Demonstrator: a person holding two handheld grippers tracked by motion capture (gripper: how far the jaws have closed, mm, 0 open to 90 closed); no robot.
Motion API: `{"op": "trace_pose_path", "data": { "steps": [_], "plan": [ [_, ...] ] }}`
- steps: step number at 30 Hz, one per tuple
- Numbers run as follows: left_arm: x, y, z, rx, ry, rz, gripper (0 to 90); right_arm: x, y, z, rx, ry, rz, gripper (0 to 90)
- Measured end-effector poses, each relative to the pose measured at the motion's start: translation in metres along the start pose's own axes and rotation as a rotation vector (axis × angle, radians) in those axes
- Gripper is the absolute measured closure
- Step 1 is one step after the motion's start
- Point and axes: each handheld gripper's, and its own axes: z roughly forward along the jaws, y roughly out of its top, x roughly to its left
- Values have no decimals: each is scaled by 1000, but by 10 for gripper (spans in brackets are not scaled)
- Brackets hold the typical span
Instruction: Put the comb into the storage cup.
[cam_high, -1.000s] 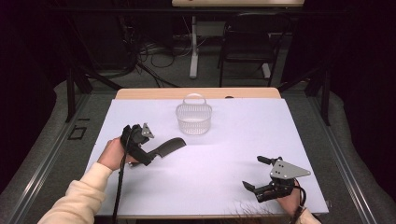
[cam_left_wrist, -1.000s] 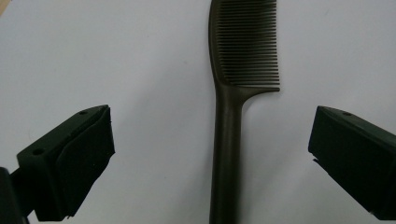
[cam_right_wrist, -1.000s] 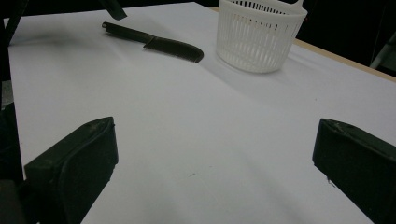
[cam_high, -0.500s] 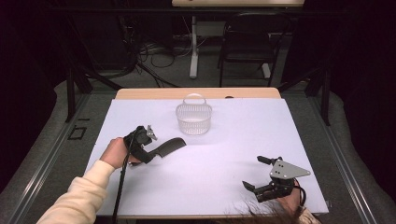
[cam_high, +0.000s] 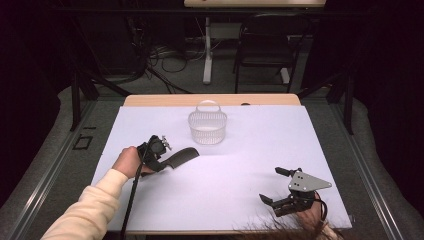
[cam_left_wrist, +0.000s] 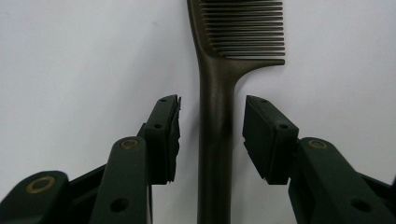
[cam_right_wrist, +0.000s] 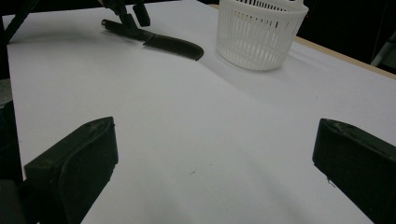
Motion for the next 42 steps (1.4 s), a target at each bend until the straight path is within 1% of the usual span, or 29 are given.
{"op": "trace_pose_path", "data": {
  "steps": [4, 6, 8, 10, 18, 26, 28, 31, 34, 42],
  "plan": [
    [1, 3, 3, 17, -15, 11, 618, 0, 0, 0, 2, 1, -1, 0],
    [1, 5, 5, 27, -14, 14, 644, 0, 0, 0, 2, 1, 0, 0],
    [1, 7, 7, 46, -18, 25, 653, 0, 0, 0, -3, -3, 0, 0],
    [1, 7, 9, 50, -26, 23, 653, 0, 0, -1, -3, -2, 0, 0],
    [3, 7, 9, 49, -42, 28, 708, 0, 0, 0, 2, 0, 0, 0],
    [4, 6, 9, 48, -54, 30, 721, 0, 0, 0, 4, 0, -2, 0],
    [5, 4, 7, 43, -64, 25, 721, 0, 0, 0, 4, -1, -2, 0],
    [5, 2, 4, 22, -62, 14, 722, 0, 0, 0, 4, -1, -2, 0],
    [5, 1, 2, 11, -69, 7, 721, 0, 0, 0, 5, 0, -2, 0],
    [4, -4, -6, -48, -74, -19, 722, 0, 0, 1, 7, 0, -3, 0]
  ]
}}
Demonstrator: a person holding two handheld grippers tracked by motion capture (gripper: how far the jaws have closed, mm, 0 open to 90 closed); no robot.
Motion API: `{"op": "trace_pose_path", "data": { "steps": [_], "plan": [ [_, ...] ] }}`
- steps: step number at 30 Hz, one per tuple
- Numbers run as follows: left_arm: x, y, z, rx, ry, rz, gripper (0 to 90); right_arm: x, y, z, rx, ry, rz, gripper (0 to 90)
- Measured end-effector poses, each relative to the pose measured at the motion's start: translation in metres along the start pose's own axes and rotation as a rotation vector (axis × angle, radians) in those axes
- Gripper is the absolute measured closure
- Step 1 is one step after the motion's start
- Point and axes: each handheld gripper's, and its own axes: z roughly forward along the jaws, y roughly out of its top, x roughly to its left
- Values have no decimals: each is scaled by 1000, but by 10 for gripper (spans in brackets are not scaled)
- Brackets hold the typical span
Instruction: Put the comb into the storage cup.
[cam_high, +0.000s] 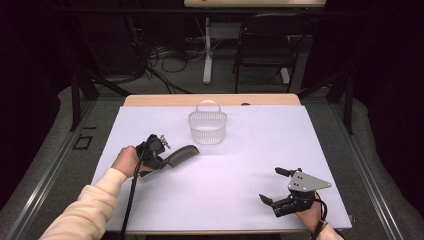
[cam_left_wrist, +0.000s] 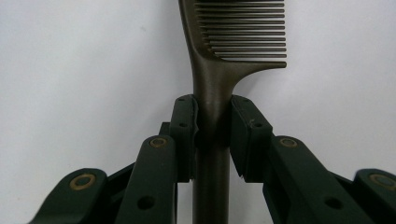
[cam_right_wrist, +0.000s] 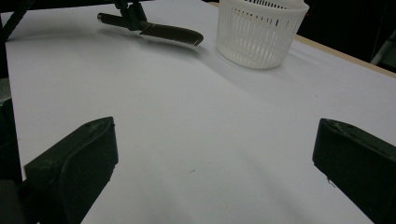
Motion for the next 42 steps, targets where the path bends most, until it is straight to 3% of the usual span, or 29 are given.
{"op": "trace_pose_path", "data": {
  "steps": [11, 42],
  "plan": [
    [-2, -7, -11, -77, 5, -33, 722, 0, 0, 0, 1, -1, 0, 0],
    [-5, -20, -26, -231, 14, -112, 722, 0, 0, 0, 2, -1, -2, 0]
  ]
}}
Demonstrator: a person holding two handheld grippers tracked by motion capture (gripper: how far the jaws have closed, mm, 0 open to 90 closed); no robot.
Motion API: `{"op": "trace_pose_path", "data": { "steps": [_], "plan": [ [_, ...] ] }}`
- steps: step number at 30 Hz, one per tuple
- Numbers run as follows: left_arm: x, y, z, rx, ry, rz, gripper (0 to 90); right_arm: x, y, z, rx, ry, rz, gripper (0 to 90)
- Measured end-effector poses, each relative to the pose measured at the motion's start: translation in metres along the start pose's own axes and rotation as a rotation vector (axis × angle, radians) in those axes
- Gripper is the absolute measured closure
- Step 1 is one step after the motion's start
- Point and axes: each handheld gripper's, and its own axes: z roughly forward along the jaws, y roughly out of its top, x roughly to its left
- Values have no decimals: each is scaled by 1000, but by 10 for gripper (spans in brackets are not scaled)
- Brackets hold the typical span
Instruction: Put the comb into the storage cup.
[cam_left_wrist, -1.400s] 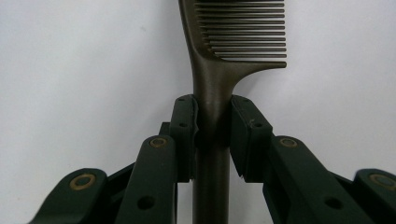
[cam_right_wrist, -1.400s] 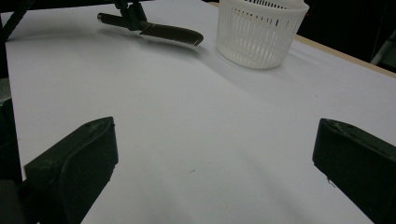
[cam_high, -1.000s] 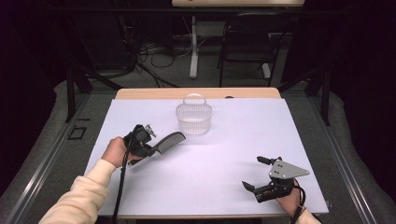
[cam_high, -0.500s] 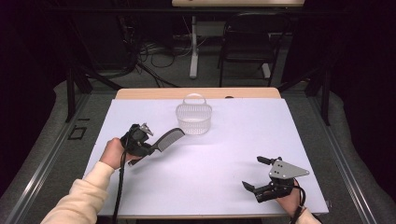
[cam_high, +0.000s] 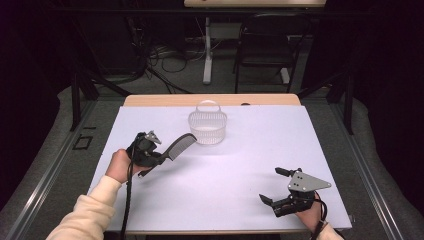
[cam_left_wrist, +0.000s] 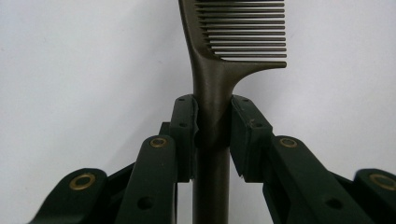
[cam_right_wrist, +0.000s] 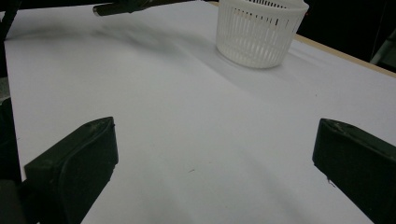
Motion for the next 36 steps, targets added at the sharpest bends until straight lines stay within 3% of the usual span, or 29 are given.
{"op": "trace_pose_path", "data": {
  "steps": [21, 36],
  "plan": [
    [0, -5, -8, -112, 24, -47, 722, 0, 0, 0, 1, -2, 1, 0],
    [2, -7, -10, -166, 30, -72, 722, 0, 0, 0, 1, -1, 0, 0]
  ]
}}
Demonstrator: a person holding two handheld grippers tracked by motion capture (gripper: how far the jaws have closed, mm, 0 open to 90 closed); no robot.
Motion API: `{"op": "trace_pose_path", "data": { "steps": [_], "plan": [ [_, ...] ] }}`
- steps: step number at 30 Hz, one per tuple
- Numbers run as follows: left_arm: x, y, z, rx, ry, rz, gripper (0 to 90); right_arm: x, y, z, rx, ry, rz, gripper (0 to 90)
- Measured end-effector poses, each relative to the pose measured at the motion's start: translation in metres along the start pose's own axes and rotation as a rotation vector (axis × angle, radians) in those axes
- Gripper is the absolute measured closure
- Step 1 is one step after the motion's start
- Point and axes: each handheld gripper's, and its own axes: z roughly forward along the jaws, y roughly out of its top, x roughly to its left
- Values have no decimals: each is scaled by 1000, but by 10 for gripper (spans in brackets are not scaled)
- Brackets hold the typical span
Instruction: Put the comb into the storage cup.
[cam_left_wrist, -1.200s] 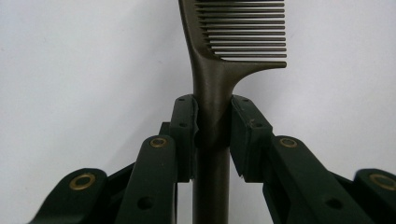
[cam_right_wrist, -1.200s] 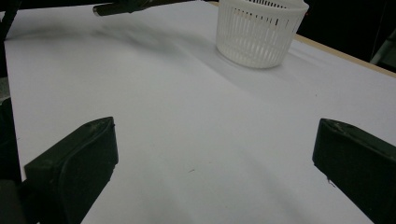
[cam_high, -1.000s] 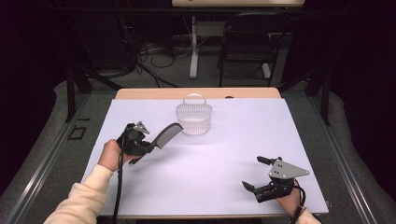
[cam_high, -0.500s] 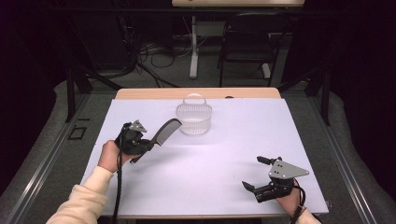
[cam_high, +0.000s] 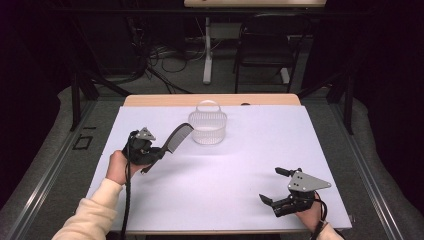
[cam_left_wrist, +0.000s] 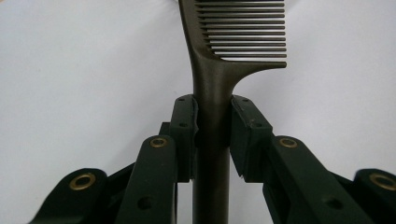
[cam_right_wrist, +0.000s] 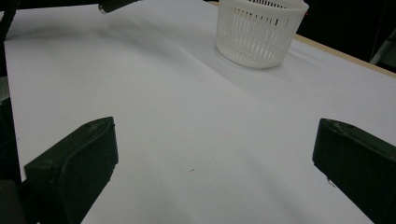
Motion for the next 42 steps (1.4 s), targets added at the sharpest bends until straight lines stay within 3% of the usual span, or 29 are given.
{"op": "trace_pose_path", "data": {
  "steps": [19, 42],
  "plan": [
    [2, -2, -1, -76, 12, -34, 722, 0, 0, 0, -2, -1, -3, 0],
    [3, 0, -1, -134, 27, -50, 722, 0, 0, 0, 0, 0, -1, 0]
  ]
}}
